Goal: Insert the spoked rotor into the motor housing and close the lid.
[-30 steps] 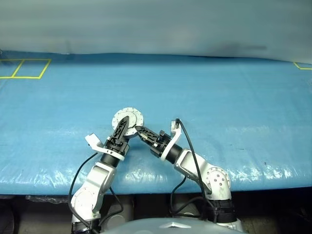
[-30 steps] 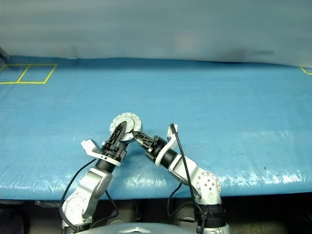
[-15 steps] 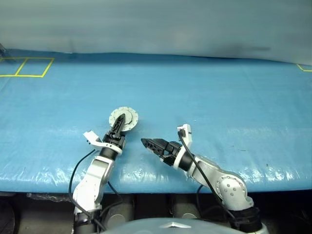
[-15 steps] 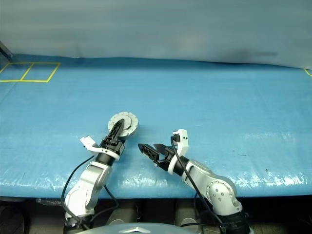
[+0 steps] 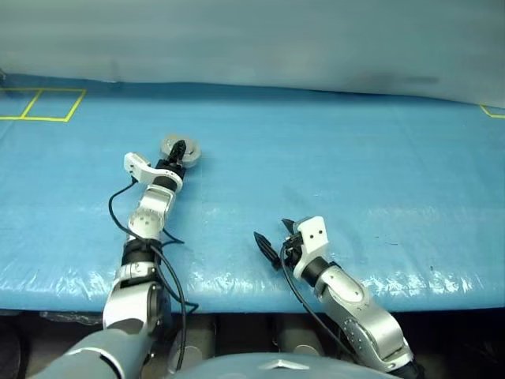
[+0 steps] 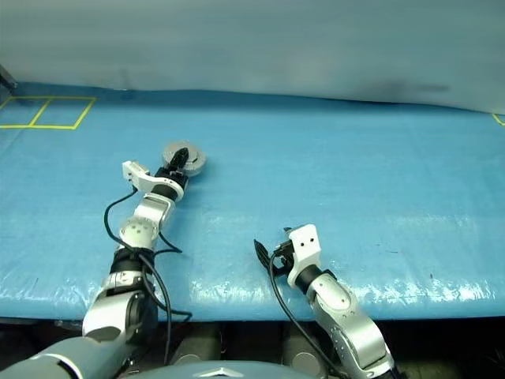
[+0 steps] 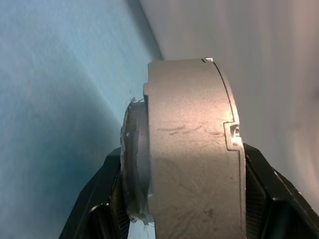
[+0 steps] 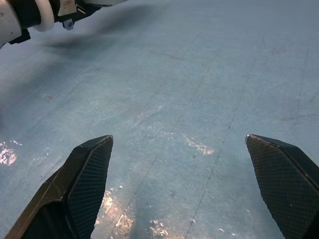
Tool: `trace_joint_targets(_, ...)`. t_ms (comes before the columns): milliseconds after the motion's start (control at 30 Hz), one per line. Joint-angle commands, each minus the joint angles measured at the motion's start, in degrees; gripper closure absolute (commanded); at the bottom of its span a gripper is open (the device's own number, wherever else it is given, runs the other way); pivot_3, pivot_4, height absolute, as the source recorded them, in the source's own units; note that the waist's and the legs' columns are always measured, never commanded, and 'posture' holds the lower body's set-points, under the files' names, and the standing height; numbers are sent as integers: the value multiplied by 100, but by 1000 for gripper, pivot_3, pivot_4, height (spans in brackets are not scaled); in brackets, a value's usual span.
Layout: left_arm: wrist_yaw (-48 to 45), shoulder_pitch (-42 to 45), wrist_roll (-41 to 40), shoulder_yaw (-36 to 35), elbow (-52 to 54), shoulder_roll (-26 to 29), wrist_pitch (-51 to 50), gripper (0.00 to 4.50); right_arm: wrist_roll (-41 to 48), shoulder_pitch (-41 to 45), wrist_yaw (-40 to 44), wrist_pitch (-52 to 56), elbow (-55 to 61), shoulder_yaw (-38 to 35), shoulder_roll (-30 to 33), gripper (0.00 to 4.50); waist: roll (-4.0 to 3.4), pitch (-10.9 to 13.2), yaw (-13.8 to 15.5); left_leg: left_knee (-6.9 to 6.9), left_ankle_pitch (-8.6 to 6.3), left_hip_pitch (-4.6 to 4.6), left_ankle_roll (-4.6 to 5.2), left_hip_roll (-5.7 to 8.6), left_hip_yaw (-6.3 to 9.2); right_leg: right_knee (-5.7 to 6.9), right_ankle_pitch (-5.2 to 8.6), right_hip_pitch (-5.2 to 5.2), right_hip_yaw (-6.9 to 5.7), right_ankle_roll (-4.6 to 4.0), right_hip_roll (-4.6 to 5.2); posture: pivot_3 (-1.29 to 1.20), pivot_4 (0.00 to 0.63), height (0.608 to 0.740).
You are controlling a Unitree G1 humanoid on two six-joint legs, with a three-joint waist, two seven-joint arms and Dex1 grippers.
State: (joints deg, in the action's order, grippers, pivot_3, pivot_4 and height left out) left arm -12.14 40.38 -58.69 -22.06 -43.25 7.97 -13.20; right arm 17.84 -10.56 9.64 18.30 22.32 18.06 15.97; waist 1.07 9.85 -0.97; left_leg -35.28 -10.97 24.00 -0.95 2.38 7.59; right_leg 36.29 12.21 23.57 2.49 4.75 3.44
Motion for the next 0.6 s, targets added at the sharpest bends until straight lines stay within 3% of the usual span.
trace_joint_targets(33, -506, 726, 460, -163, -872, 200, 255, 2067, -397, -69, 91, -496, 37, -8, -59, 0, 0, 0, -5, 2, -1, 1, 1, 0, 0, -4, -2, 0, 1, 3, 0, 0, 150, 740)
trace_joint_targets(200, -632, 1247, 874, -438, -1826, 323, 252, 2067, -630, -202, 190, -856, -62, -64, -199, 0, 4, 4, -56, 7, -2, 0, 2, 0, 2, -14, -5, -1, -1, 8, 0, 0, 150, 740)
trace_joint_targets(400, -600, 1307, 1112, -762, -2178, 263, 289, 2067, -802, -220, 292, -970, -158, -75, -328, 0, 4, 4, -86, 7, -1, -7, 1, -2, 2, -9, -6, -5, 1, 10, 0, 0, 150, 740)
trace_joint_targets(600, -350, 899, 1280, -916, -1762, 170, 36, 56, -910, -166, 372, -947, -226, -73, -467, 0, 3, 2, -112, 3, 0, -28, -2, -2, 0, 9, -6, -21, 4, 10, 2, 0, 150, 740)
